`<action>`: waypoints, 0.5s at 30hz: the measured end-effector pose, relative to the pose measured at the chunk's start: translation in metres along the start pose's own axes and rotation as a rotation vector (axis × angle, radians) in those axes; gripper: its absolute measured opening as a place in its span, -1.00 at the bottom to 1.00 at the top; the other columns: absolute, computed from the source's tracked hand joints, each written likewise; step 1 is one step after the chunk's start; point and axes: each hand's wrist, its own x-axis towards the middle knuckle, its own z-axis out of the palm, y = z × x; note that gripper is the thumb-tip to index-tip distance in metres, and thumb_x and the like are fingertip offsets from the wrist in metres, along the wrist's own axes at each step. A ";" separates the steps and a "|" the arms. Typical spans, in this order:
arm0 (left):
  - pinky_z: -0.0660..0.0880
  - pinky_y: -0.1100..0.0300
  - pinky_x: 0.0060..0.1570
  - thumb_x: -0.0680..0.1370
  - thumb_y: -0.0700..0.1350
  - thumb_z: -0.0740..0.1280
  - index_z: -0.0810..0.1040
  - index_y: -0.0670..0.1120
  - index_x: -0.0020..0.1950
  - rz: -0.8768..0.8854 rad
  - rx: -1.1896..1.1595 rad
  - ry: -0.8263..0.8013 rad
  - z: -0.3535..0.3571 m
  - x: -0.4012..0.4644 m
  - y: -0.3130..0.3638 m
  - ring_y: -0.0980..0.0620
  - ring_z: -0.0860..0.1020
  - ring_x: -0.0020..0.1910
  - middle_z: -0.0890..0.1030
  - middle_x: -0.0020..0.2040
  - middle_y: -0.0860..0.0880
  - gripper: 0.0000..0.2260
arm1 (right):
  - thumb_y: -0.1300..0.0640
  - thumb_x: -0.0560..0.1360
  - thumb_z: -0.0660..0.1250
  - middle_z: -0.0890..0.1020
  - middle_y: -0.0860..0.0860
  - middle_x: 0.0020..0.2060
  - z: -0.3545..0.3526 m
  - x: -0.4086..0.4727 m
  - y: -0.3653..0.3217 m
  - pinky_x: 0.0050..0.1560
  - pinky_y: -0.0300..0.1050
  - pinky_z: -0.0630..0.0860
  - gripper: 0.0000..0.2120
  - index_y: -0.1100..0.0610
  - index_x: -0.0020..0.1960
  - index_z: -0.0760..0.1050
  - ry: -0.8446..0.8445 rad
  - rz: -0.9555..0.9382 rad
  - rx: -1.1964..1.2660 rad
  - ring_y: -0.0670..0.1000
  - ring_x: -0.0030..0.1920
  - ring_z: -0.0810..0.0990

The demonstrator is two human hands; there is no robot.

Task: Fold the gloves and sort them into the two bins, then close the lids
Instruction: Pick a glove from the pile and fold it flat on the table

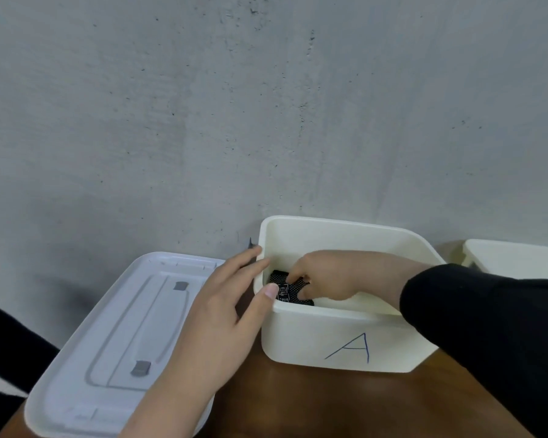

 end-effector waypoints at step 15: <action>0.32 0.27 0.36 0.61 0.22 0.24 0.60 0.09 0.31 0.010 -0.019 0.155 0.009 -0.002 0.026 0.32 0.37 0.37 0.48 0.35 0.27 -0.63 | -0.03 0.66 0.24 0.66 -0.09 0.13 -0.031 -0.099 0.008 0.15 -0.20 0.47 -0.75 0.01 0.23 0.60 0.669 0.059 0.291 -0.07 0.13 0.58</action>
